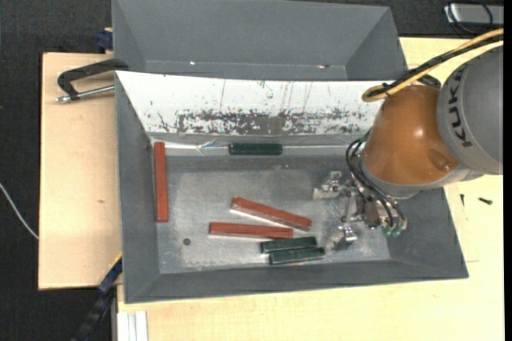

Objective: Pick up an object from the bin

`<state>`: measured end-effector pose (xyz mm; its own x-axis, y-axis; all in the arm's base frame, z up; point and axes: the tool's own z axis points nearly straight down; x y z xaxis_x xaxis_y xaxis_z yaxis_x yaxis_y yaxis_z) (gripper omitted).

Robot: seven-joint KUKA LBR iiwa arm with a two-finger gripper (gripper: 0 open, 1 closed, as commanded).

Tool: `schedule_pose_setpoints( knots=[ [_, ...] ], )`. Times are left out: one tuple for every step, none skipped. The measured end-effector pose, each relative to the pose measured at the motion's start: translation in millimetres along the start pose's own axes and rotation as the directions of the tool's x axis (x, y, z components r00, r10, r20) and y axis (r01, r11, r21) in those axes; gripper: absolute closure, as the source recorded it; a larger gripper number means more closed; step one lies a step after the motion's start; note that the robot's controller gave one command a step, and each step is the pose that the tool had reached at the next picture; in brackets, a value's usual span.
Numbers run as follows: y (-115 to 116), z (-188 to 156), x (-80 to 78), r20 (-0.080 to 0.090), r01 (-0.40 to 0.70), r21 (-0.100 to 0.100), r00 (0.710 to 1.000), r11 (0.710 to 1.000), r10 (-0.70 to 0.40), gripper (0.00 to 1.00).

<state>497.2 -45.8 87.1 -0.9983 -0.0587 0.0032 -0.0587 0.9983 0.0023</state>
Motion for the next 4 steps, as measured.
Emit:
schedule_pose_setpoints(
  knots=[
    [8, 7, -7.8, -0.004, -0.188, 0.006, 0.982, 0.982, 0.188, 0.00],
    [61, 11, -16.4, 0.009, -0.155, 0.003, 0.988, 0.988, 0.155, 1.00],
    [61, 11, -16.4, 0.009, -0.155, 0.003, 0.988, 0.988, 0.155, 1.00],
    [43, -116, -3.6, 0.008, -0.197, 0.001, 0.980, 0.980, 0.197, 1.00]
  ],
)
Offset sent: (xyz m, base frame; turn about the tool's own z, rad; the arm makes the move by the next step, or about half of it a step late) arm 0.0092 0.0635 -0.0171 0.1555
